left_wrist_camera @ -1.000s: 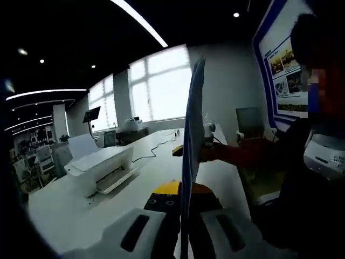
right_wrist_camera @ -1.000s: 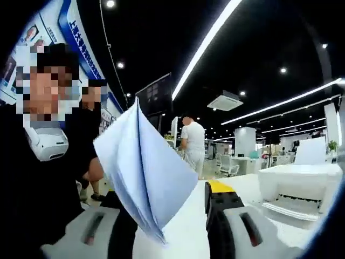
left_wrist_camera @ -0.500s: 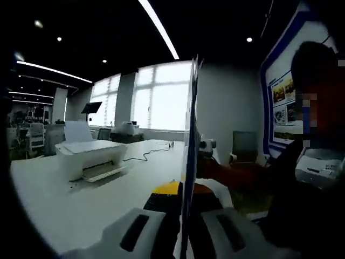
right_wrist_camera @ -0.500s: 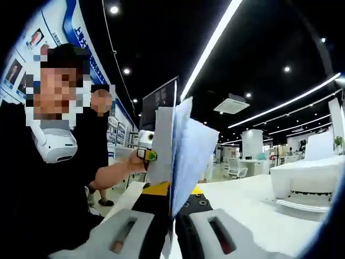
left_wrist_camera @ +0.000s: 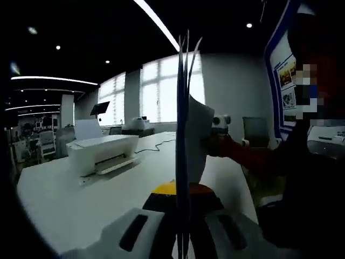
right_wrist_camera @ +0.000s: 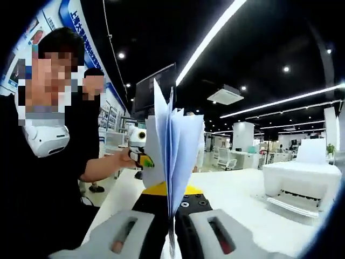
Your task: Organize the stack of printing papers by aligning and flattening the scattered papers on the table
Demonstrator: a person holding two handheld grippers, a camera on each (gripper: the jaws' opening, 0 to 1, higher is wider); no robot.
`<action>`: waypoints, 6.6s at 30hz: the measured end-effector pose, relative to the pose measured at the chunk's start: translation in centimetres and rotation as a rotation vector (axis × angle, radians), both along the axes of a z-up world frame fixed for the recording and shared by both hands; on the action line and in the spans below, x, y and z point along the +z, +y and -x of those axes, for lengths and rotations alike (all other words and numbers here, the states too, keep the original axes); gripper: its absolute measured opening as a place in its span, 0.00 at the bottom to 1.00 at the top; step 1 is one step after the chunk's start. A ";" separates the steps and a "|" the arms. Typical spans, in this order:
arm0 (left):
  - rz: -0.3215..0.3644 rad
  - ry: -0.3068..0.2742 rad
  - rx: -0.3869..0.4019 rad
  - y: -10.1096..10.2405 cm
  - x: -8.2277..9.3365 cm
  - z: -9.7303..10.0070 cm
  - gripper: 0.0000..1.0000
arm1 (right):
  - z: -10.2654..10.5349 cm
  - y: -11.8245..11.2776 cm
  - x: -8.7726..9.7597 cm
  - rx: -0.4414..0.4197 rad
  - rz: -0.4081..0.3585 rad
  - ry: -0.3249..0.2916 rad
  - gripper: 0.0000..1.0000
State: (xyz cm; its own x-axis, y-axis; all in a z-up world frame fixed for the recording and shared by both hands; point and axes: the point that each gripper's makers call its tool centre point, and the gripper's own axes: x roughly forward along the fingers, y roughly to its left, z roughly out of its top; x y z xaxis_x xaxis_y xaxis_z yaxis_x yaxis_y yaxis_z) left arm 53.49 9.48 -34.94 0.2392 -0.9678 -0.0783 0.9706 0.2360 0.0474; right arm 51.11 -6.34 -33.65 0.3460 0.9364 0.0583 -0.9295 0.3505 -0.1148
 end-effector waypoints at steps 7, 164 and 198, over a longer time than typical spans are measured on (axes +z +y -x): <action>0.028 -0.031 0.012 0.4 -1.5 0.3 0.07 | 0.7 0.2 -0.9 0.006 0.026 -0.010 0.00; -0.307 0.213 0.269 -0.3 -14.6 -5.3 0.16 | -9.6 -0.3 -15.1 -0.293 0.403 0.323 0.00; -0.208 0.014 0.449 3.9 -10.4 -7.9 0.31 | -9.7 -0.1 -16.4 -0.227 0.521 0.181 0.00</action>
State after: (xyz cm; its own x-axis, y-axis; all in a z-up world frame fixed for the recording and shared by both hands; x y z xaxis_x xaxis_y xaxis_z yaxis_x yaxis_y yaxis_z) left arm 61.35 13.42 -45.33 0.6263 -0.7333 -0.2646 0.7763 0.6177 0.1256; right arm 60.85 -6.42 -50.07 0.5026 0.7272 -0.4676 -0.8587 0.4827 -0.1723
